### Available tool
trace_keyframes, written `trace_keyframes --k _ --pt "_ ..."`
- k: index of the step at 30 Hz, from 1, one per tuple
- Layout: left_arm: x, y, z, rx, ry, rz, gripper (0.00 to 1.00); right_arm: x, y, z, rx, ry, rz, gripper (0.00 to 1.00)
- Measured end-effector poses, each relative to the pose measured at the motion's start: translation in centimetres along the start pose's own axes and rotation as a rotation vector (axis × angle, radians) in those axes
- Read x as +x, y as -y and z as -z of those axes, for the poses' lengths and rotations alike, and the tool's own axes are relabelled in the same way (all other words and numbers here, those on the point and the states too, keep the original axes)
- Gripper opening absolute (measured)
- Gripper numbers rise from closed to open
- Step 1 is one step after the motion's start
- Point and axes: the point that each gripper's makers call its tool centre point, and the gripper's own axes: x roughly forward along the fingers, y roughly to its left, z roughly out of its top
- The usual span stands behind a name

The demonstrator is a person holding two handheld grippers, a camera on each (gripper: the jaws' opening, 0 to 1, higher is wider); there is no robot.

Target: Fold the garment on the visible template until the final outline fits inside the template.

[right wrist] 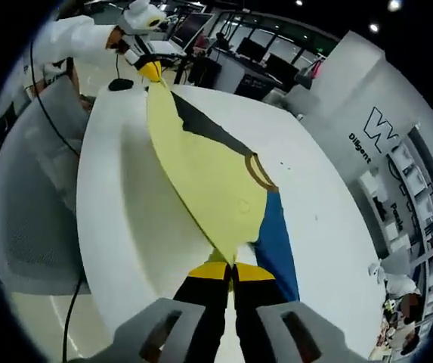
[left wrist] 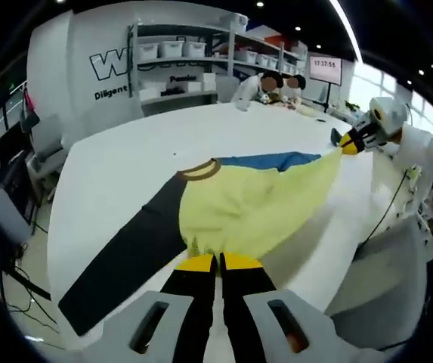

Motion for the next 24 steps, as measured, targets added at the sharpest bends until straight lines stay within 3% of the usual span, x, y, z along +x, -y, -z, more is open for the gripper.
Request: trace_keyframes --k 8,19,24 --pt "-0.7 3.6 3.6 -0.067 -0.099 0.042 0.00 -0.3 -1.9 1.3 -0.025 -0.025 -0.095 0.00" --pt "-1.4 5.0 6.1 -0.131 -0.185 0.063 0.00 -0.6 -4.7 2.3 -0.020 -0.051 -0.236 0.00" --pt "-1.4 5.4 7.1 -0.122 -0.225 0.072 0.00 -0.8 -6.3 3.3 -0.089 -0.105 -0.322 0.00"
